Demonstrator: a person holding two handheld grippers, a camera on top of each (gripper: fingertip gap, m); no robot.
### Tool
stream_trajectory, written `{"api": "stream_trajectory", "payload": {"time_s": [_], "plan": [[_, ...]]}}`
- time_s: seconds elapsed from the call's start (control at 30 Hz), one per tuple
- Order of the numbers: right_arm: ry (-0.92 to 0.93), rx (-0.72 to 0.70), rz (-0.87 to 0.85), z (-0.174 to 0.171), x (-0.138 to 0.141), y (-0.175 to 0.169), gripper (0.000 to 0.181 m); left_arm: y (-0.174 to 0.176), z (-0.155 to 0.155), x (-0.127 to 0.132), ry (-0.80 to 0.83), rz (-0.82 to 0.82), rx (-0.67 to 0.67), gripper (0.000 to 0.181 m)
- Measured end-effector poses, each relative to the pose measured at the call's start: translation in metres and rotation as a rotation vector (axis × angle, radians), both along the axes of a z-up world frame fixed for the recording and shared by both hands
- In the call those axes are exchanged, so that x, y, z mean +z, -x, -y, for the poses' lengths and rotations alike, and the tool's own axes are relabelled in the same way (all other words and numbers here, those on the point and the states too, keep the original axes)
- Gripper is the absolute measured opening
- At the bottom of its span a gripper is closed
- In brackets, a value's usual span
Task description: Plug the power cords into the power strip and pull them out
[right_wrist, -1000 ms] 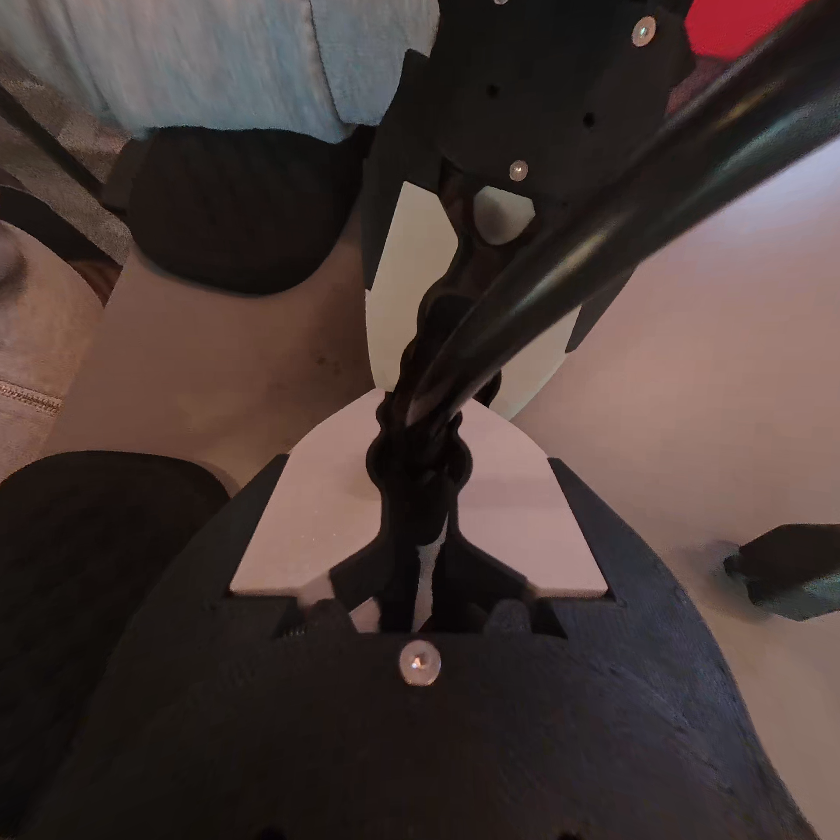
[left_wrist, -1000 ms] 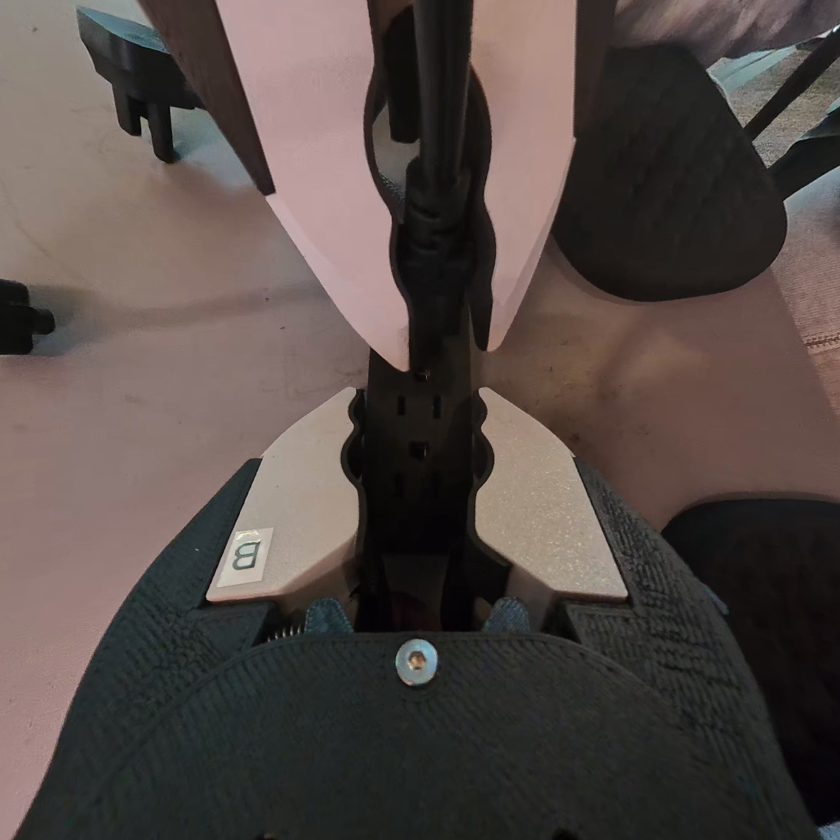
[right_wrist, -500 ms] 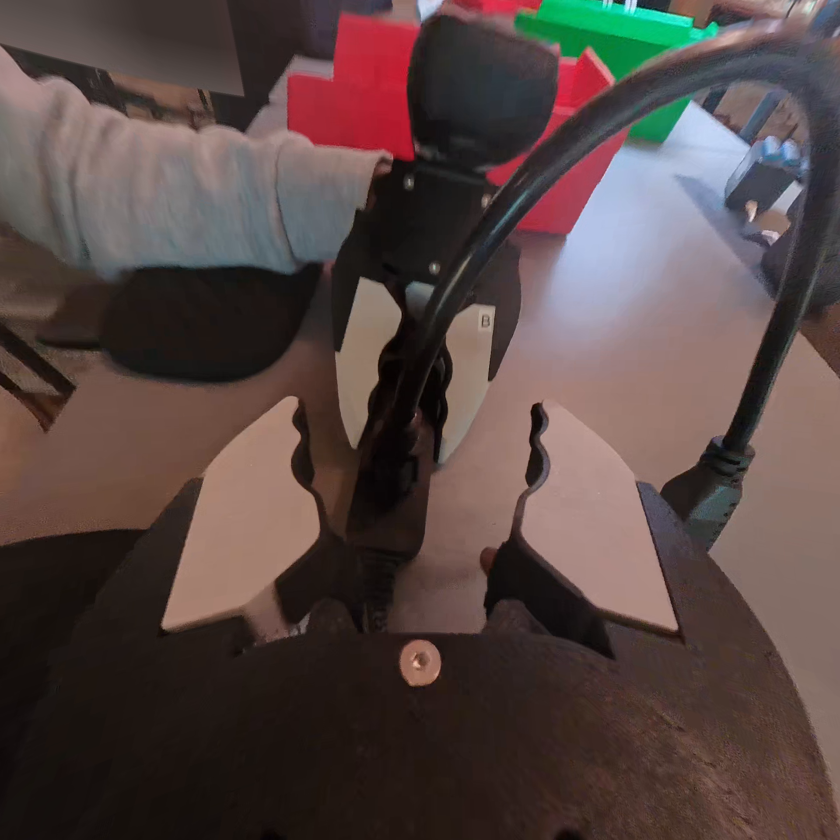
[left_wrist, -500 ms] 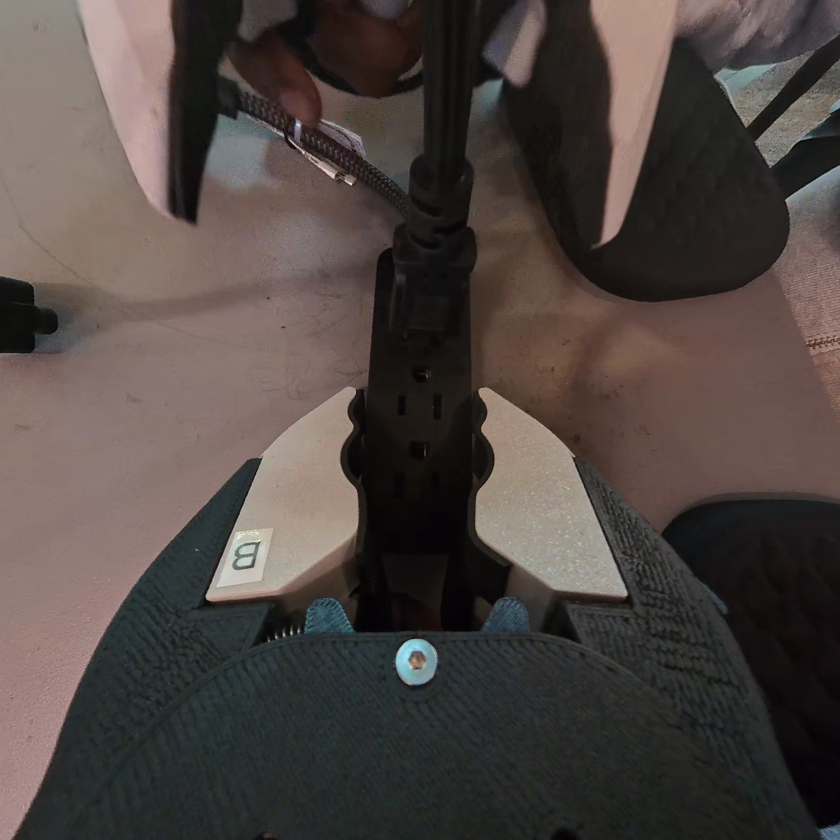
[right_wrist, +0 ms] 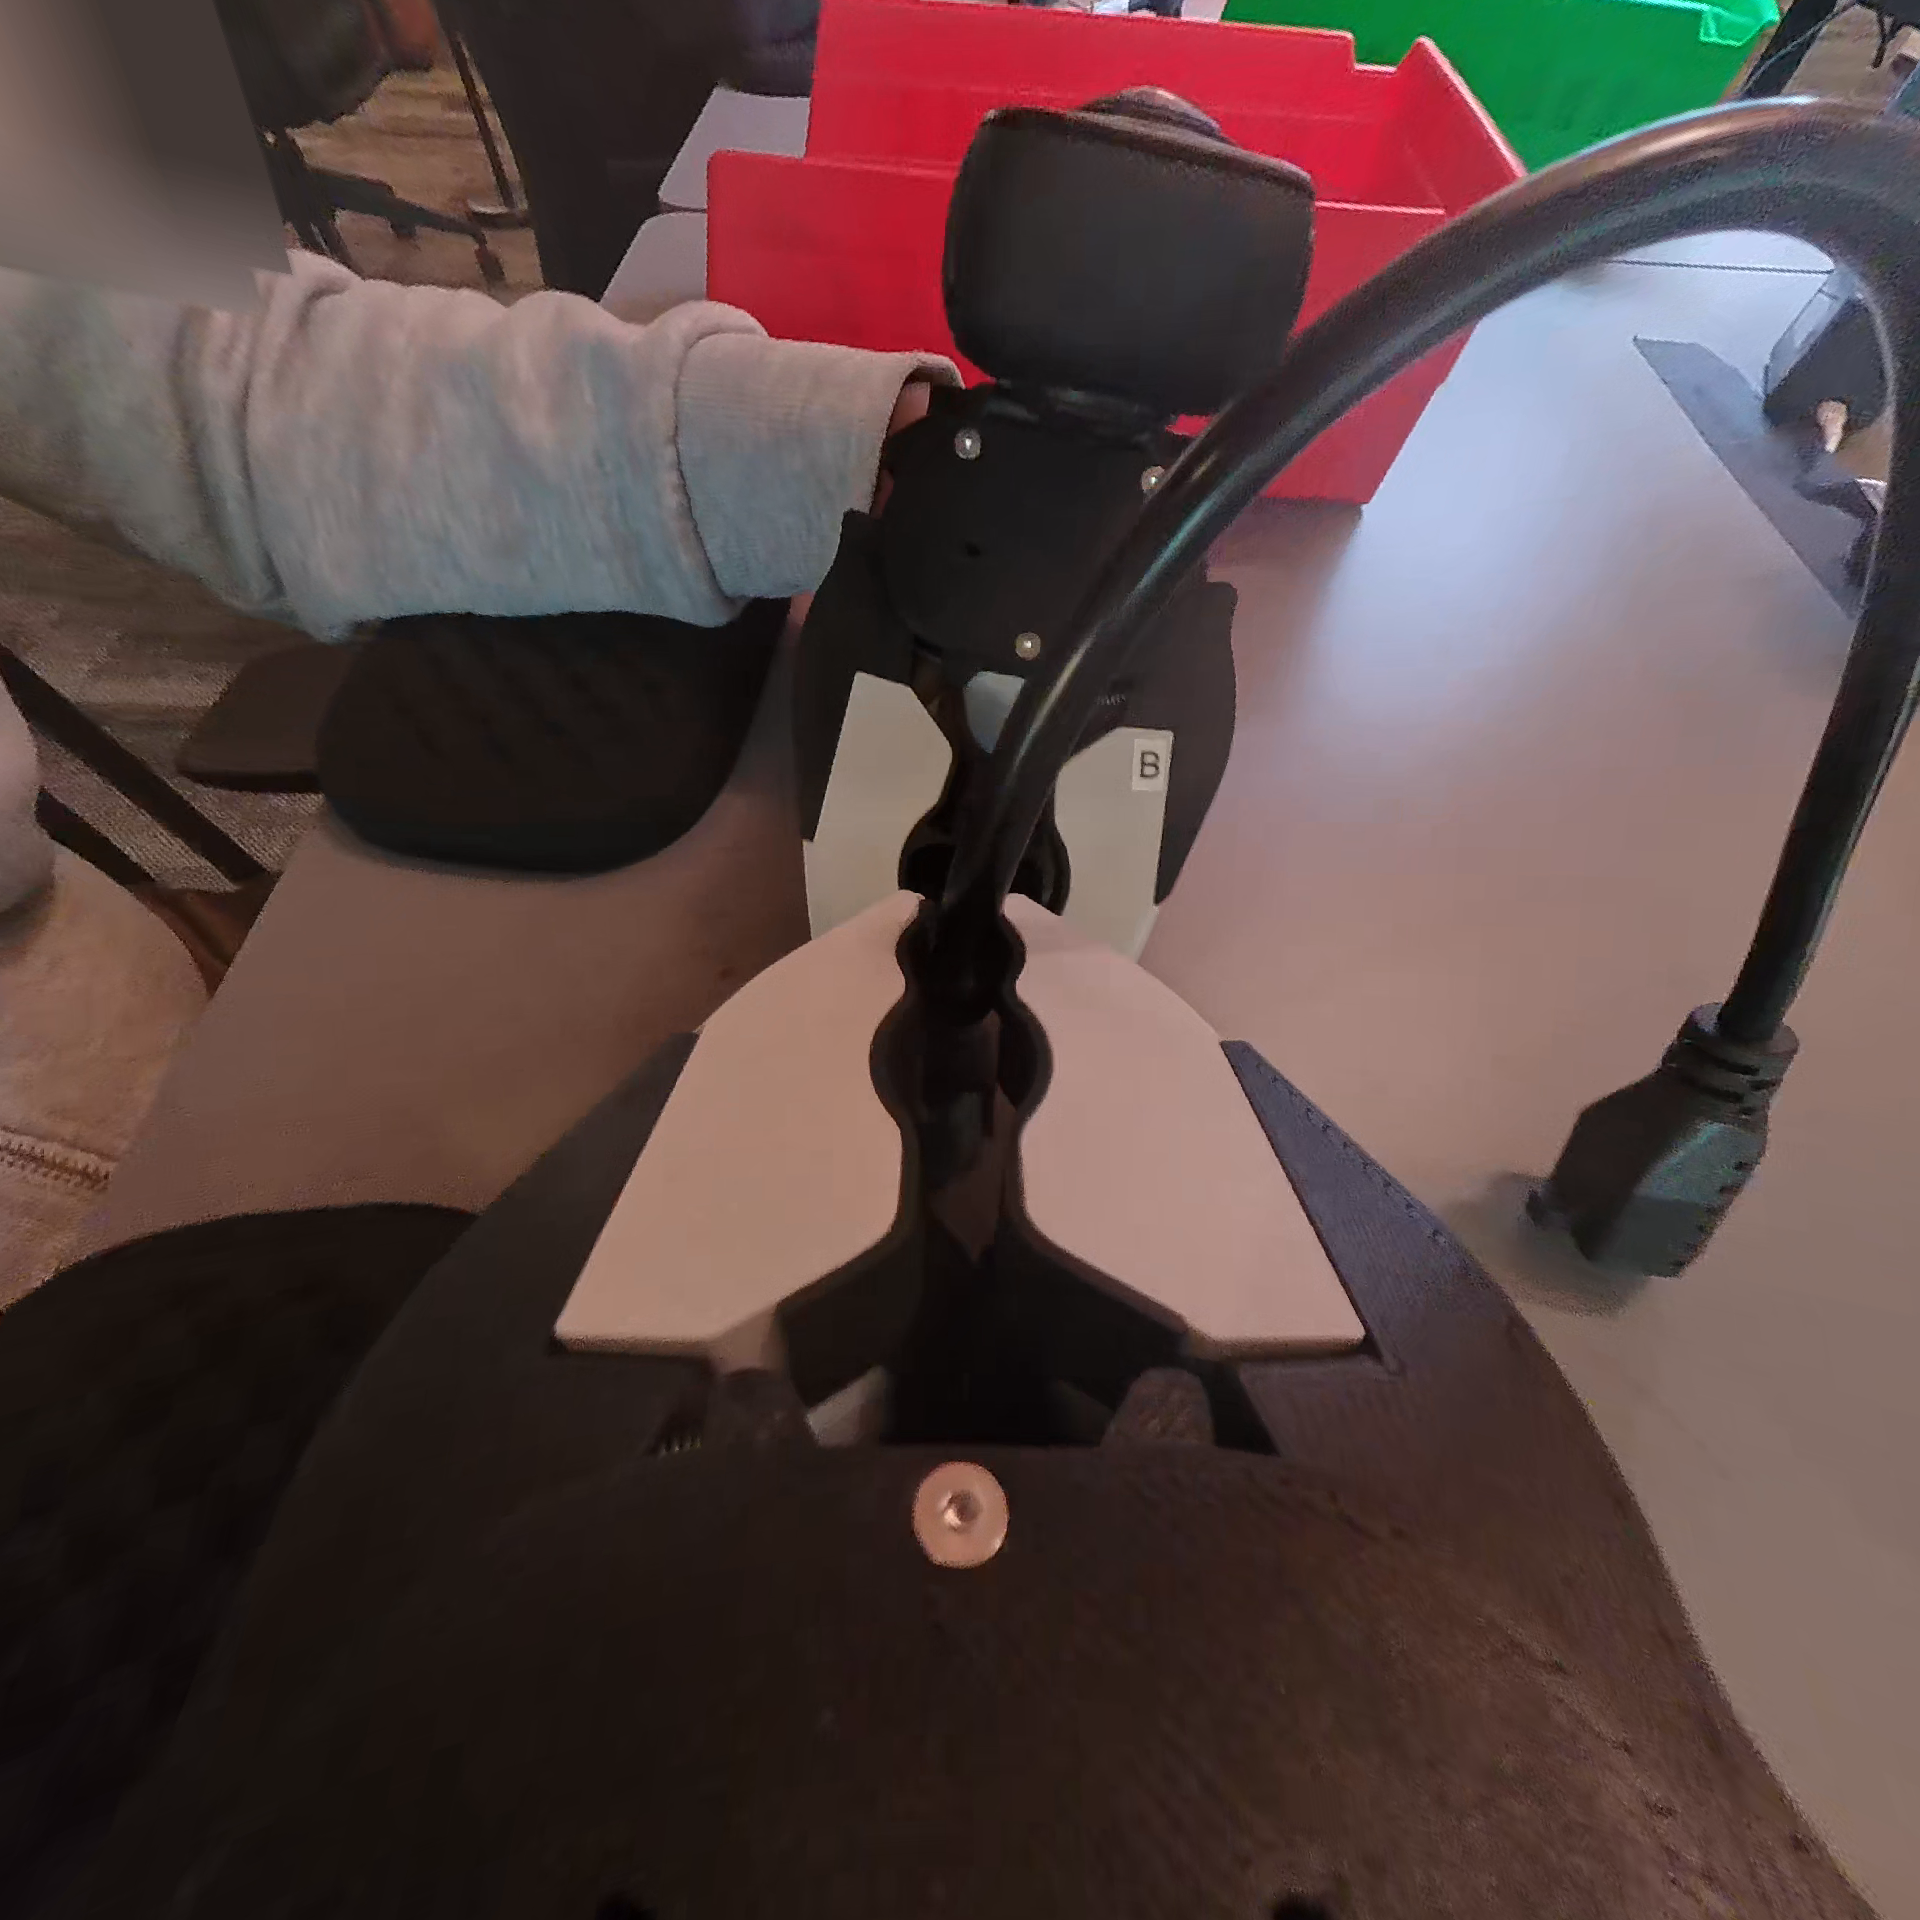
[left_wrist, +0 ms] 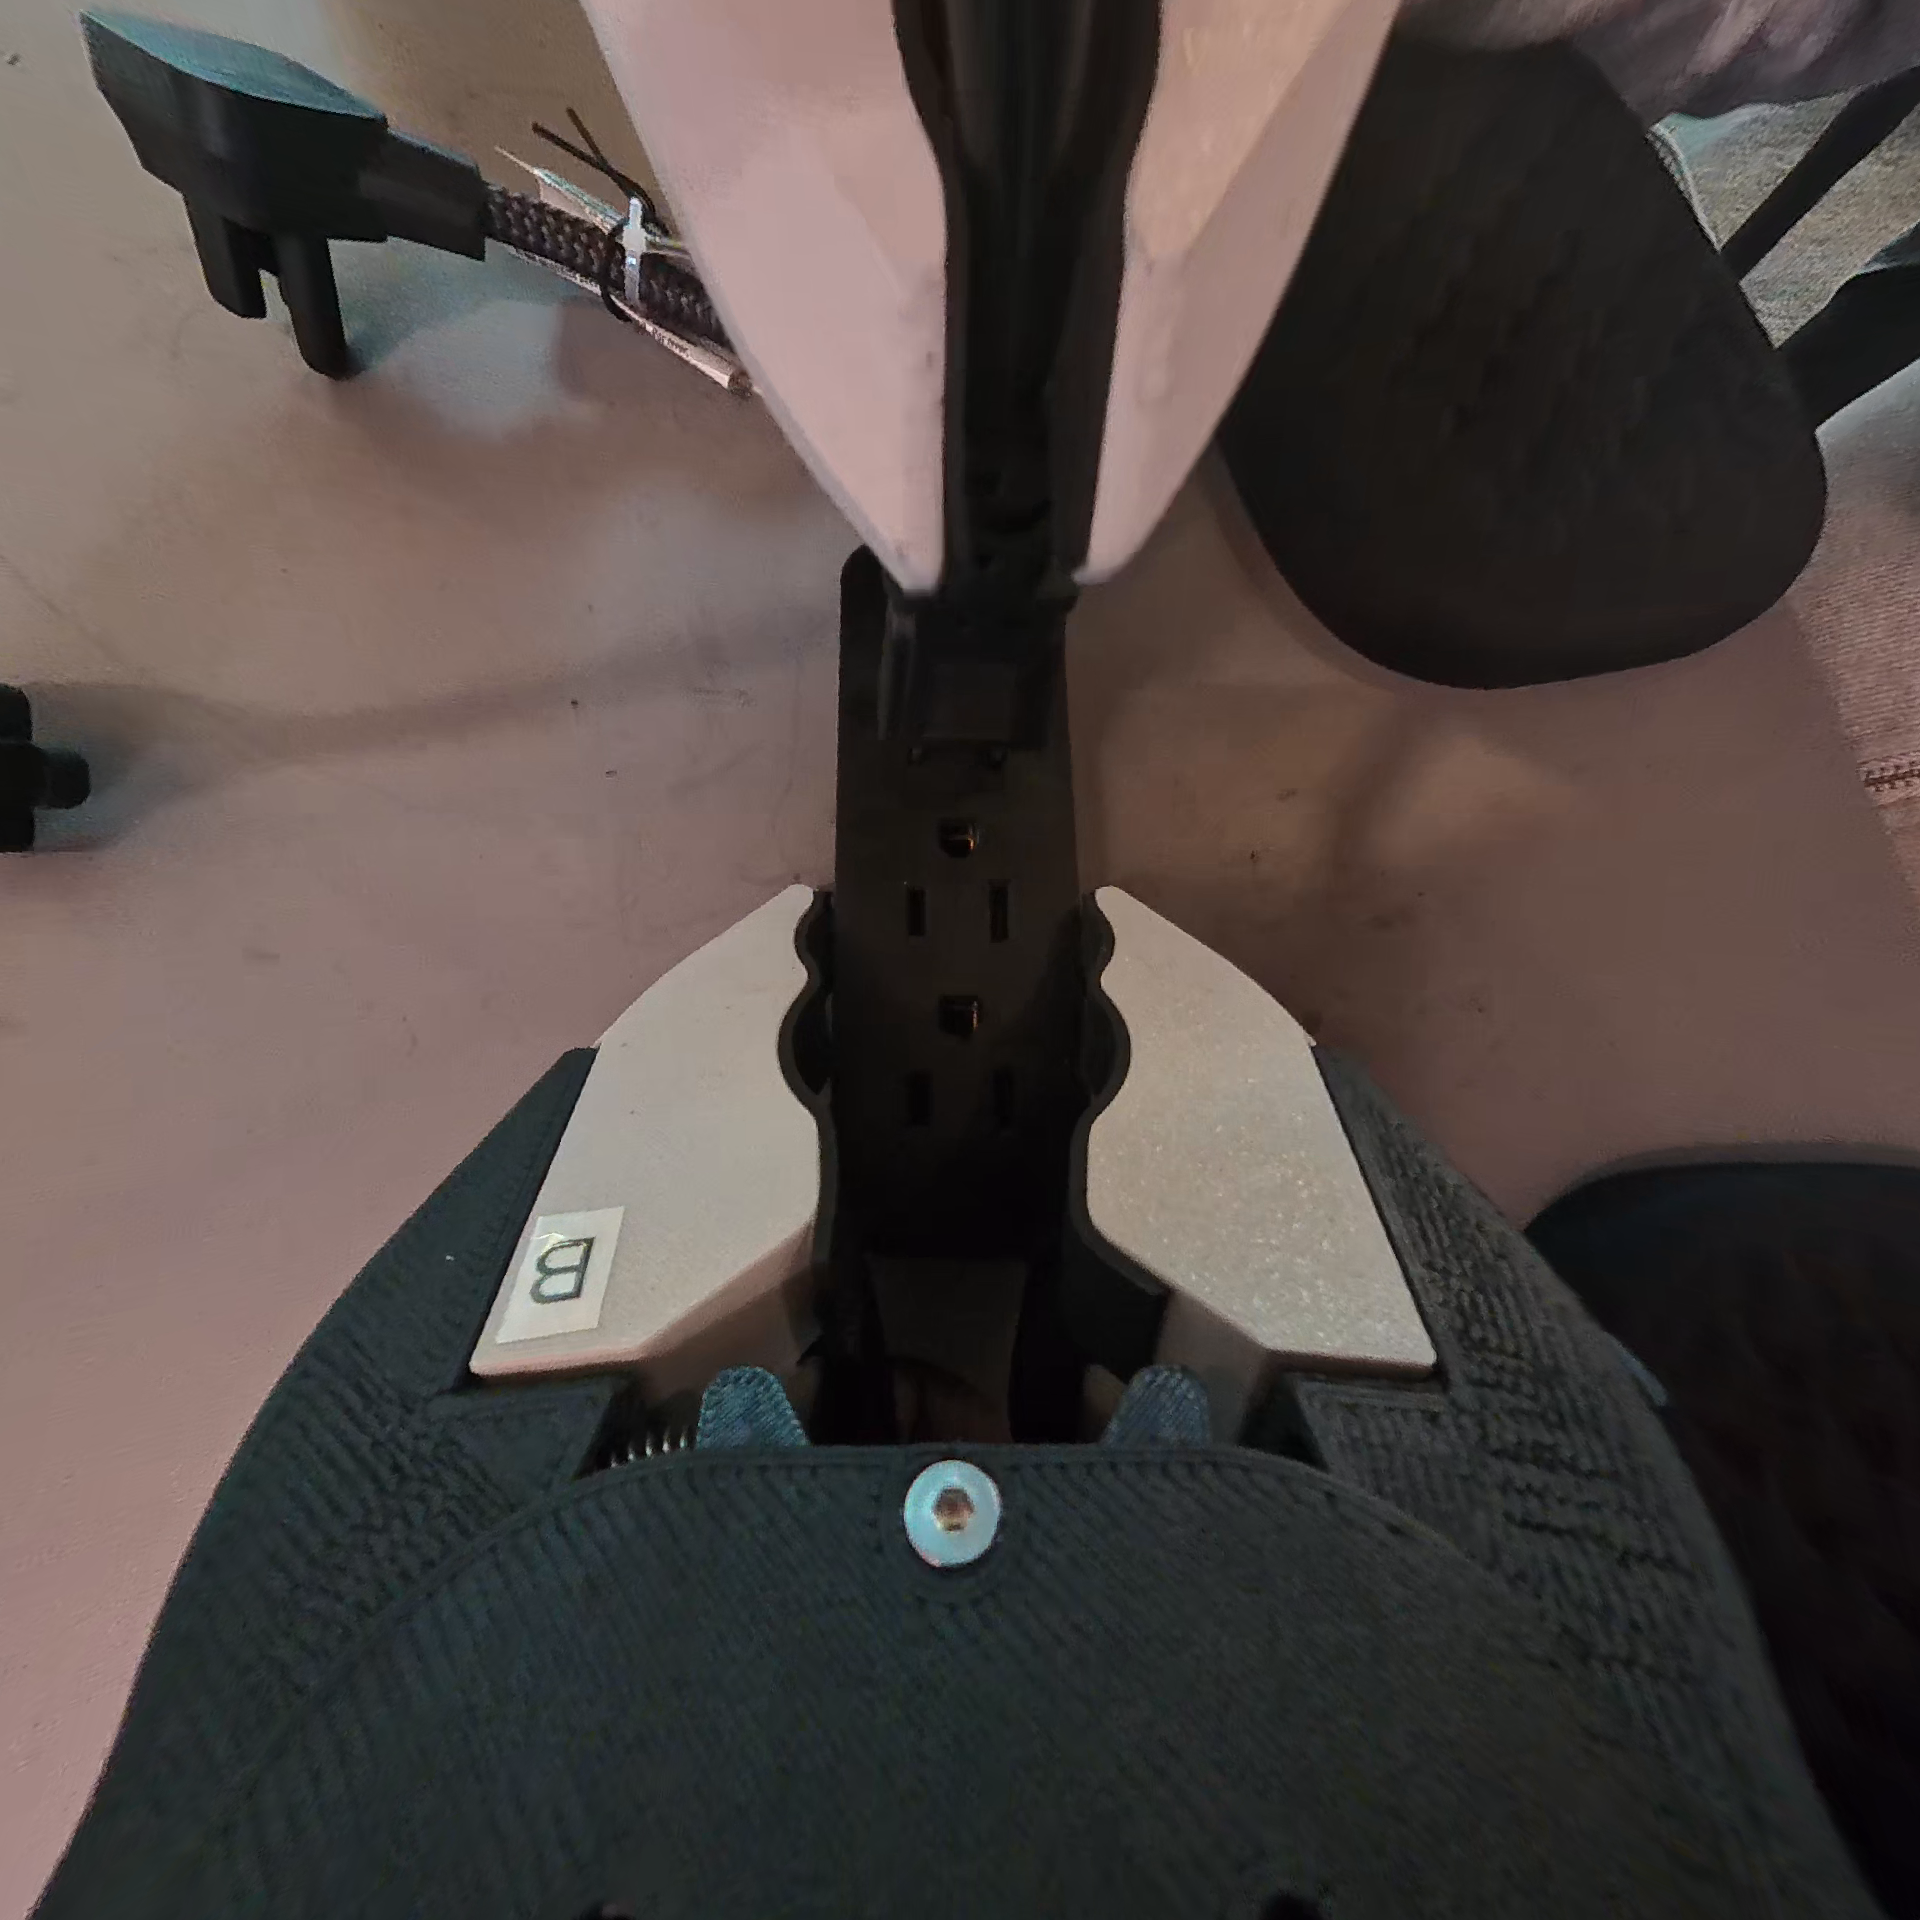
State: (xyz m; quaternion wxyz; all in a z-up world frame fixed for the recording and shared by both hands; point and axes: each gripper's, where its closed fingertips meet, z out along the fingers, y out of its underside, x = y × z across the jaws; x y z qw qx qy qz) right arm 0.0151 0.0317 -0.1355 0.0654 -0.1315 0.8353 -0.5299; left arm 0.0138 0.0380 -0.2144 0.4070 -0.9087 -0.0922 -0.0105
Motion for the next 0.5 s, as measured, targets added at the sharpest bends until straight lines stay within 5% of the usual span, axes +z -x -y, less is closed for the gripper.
{"api": "stream_trajectory", "payload": {"time_s": [0.5], "plan": [[-0.139, -0.018, -0.062, -0.013, -0.004, 0.005, 0.011, 0.002, -0.004, 0.0, -0.004, 0.001, 0.019, 0.046]]}}
